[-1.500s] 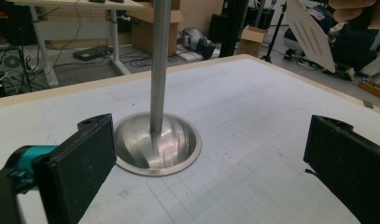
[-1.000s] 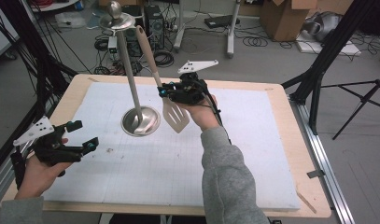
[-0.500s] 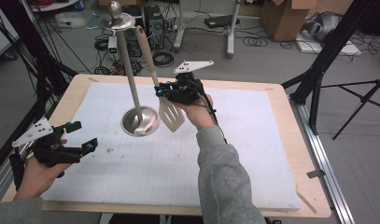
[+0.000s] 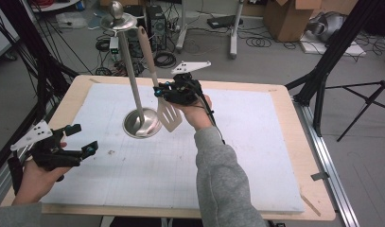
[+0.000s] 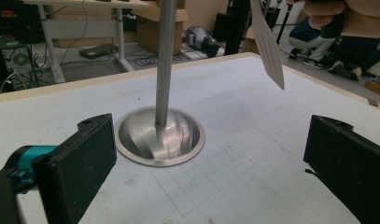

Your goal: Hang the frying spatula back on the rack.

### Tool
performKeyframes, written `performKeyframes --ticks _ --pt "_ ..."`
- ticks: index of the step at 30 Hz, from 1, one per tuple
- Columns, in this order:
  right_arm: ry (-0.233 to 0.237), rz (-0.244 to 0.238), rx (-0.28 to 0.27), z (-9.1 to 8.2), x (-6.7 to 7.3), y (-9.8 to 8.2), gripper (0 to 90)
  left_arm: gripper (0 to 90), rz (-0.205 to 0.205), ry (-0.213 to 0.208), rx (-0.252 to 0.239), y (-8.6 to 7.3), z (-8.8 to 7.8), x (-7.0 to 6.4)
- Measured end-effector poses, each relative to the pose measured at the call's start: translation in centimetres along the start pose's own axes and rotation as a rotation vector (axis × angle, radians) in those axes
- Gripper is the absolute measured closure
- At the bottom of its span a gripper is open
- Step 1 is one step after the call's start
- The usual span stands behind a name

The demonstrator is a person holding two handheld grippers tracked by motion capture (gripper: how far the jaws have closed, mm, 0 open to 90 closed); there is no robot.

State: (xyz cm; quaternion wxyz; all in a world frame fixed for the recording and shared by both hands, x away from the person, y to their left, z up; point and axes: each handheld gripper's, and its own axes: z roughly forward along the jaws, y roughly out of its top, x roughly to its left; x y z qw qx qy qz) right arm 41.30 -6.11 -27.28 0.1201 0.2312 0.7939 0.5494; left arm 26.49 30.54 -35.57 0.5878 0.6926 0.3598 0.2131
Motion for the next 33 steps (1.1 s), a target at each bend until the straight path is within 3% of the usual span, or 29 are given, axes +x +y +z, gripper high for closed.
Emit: performKeyframes --ticks 14,17,29,33 --pt "-0.016 0.009 -0.017 0.7 0.2 0.1 75.2 2.9 0.002 0.000 0.000 0.0 -0.2 -0.1" --pt "-0.026 0.014 -0.061 0.2 0.2 0.3 69.4 2.9 0.001 0.001 -0.002 0.0 -0.2 -0.1" --pt "-0.074 -0.011 -0.049 -1.8 0.9 0.1 33.0 2.9 0.002 0.000 -0.009 0.0 0.0 -0.1" --pt "-0.061 -0.016 -0.046 -2.3 1.0 -0.2 22.8 2.9 -0.002 -0.001 -0.004 -0.1 0.2 -0.1"
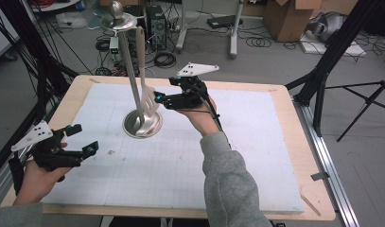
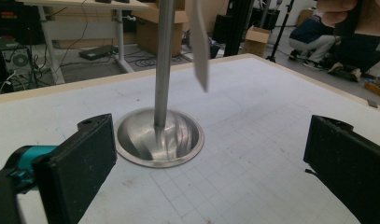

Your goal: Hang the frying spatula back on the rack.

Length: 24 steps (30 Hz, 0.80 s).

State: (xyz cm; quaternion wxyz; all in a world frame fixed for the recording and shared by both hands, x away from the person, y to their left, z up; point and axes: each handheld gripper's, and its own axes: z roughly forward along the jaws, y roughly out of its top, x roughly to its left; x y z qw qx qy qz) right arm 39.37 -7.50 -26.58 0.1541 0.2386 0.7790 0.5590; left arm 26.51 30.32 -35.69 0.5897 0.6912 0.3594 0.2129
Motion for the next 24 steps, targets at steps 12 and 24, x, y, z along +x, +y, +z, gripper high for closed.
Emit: performKeyframes --ticks 12,24 --pt "-0.001 -0.021 0.003 -1.6 -0.5 -1.4 16.2 2.9 0.000 -0.010 0.008 -0.1 0.7 0.0" --pt "0.001 -0.055 0.021 -3.9 -0.7 -3.4 16.2 2.9 0.010 -0.005 -0.028 0.1 1.2 -0.1"
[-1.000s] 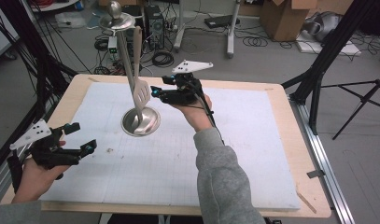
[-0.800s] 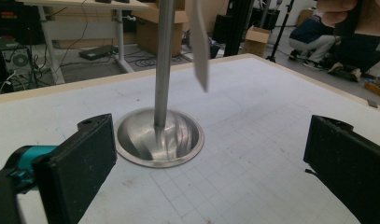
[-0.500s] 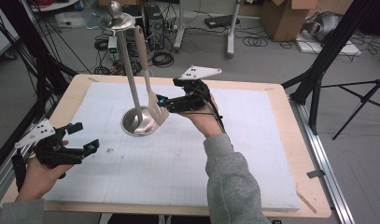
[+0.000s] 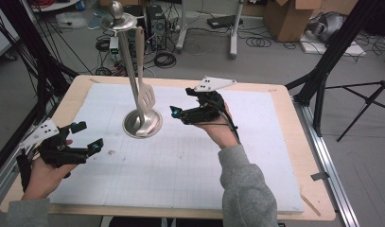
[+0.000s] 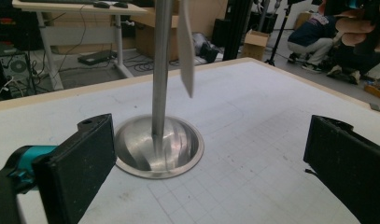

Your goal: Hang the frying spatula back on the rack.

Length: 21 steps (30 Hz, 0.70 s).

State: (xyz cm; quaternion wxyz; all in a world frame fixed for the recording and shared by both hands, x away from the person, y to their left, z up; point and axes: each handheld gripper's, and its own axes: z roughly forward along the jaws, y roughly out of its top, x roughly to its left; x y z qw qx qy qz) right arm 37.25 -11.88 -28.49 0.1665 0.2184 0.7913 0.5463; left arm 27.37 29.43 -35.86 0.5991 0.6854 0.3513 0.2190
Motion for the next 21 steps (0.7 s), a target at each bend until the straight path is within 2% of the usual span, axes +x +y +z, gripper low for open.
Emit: performKeyframes --ticks 12,21 --pt "-0.020 0.044 -0.037 -2.6 -0.9 -1.9 16.1 2.9 -0.003 0.011 -0.012 -0.1 0.4 0.2" --pt "-0.026 0.058 -0.048 -4.2 -1.4 -2.9 16.1 2.9 -0.012 0.009 -0.004 -0.3 0.9 0.2"
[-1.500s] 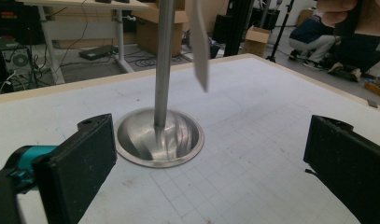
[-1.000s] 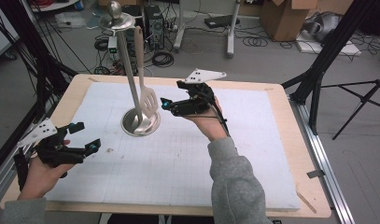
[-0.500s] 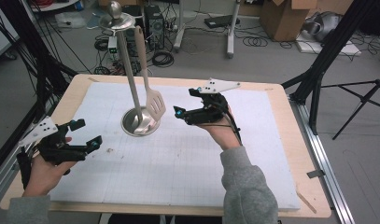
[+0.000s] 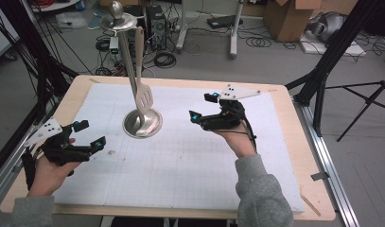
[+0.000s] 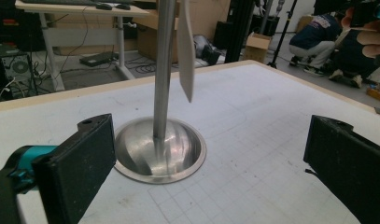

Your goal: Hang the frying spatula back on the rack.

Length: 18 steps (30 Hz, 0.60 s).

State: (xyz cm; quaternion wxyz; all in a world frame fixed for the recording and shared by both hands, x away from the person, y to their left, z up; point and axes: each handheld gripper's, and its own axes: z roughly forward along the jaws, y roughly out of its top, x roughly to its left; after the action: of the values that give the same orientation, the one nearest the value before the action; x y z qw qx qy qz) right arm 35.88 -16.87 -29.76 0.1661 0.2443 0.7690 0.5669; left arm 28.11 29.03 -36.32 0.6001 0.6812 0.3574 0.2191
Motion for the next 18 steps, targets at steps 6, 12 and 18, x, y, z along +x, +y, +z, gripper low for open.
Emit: performKeyframes --ticks 6,12,18 --pt "-0.005 0.013 -0.007 -1.0 -0.3 -0.8 16.0 2.9 0.005 -0.004 0.001 0.0 0.1 0.1" --pt "-0.022 0.026 -0.015 -2.3 -0.6 -1.8 15.9 2.9 0.007 -0.007 0.005 0.0 0.2 0.0" --pt "-0.044 0.038 -0.023 -3.6 -0.9 -3.1 15.9 2.9 0.006 -0.008 0.005 -0.1 0.2 0.0"
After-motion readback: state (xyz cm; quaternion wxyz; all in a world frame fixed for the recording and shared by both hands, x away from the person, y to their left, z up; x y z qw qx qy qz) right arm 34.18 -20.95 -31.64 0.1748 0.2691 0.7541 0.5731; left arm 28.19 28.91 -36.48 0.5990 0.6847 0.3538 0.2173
